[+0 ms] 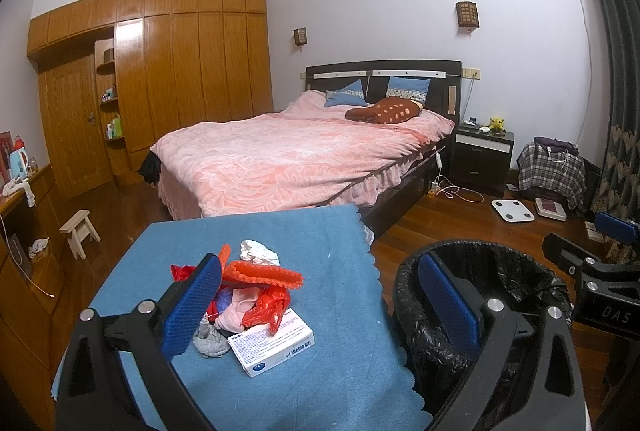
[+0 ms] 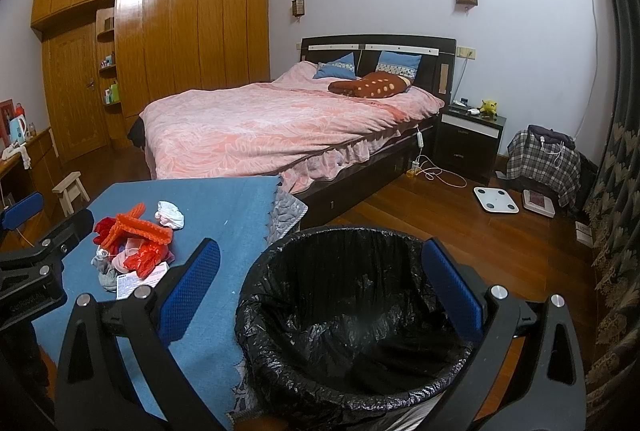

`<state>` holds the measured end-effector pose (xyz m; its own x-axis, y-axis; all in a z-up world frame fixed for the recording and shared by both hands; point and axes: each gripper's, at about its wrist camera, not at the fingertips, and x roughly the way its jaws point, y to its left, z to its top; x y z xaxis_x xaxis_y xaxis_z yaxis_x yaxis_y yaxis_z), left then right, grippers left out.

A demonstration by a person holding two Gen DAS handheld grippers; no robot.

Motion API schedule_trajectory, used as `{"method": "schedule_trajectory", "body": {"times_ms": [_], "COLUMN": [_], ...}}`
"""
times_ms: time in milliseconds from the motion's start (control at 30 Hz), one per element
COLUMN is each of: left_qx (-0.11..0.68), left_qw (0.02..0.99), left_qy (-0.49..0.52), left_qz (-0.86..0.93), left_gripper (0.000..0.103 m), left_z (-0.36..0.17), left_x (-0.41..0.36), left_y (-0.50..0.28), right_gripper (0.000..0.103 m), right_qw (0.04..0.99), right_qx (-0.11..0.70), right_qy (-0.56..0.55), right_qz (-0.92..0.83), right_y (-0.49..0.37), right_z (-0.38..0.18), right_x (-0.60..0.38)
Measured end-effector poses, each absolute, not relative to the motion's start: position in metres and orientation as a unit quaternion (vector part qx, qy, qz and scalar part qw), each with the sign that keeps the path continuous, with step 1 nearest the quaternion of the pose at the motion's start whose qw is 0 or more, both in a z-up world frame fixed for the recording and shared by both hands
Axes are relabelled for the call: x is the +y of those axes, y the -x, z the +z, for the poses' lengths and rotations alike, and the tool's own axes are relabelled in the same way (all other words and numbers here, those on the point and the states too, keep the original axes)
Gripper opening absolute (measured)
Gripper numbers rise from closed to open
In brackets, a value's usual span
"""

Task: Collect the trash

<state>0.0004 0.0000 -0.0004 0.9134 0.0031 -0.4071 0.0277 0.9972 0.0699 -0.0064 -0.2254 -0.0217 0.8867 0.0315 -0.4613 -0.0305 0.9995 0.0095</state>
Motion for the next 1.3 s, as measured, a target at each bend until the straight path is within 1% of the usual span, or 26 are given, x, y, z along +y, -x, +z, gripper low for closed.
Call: {"method": "schedule_trajectory", "body": {"times_ms": [333,400,433,567,1033,1300], "left_qx": [0.209,0.209,0.209,0.21,0.217,0.22], "left_qw": [0.977,0.977,0.977,0.977,0.976,0.973], "left_qy": [-0.036,-0.036,-0.036,-0.035,-0.023,-0.027], "left_qz": [-0.006,-0.006,-0.006,-0.005,0.014,0.062], "left_gripper": [0.097,0.097,0.097,0.097,0.097,0.097], "left_z": [0.0,-0.001,-0.001,-0.004,-0.012,-0.023], "left_x": [0.0,0.0,0.0,0.003,0.019,0.063], "left_y": [0.0,0.0,0.0,0.003,-0.009,-0.025], "right_gripper": [0.098,0.098,0.098,0.098,0.098,0.098], "right_qw": [0.971,0.971,0.971,0.97,0.969,0.965], "right_qx": [0.238,0.237,0.238,0.241,0.242,0.251], "right_qy": [-0.002,-0.001,-0.001,-0.001,-0.001,0.006], "right_qz": [0.017,0.018,0.019,0.021,0.048,0.076], "right_y": [0.007,0.008,0.003,0.001,-0.02,-0.055], "right_z": [-0.021,-0.024,-0.035,-0.039,-0.031,-0.041], "right_x": [-0.225,-0.224,-0.212,-0.206,-0.188,-0.154]}}
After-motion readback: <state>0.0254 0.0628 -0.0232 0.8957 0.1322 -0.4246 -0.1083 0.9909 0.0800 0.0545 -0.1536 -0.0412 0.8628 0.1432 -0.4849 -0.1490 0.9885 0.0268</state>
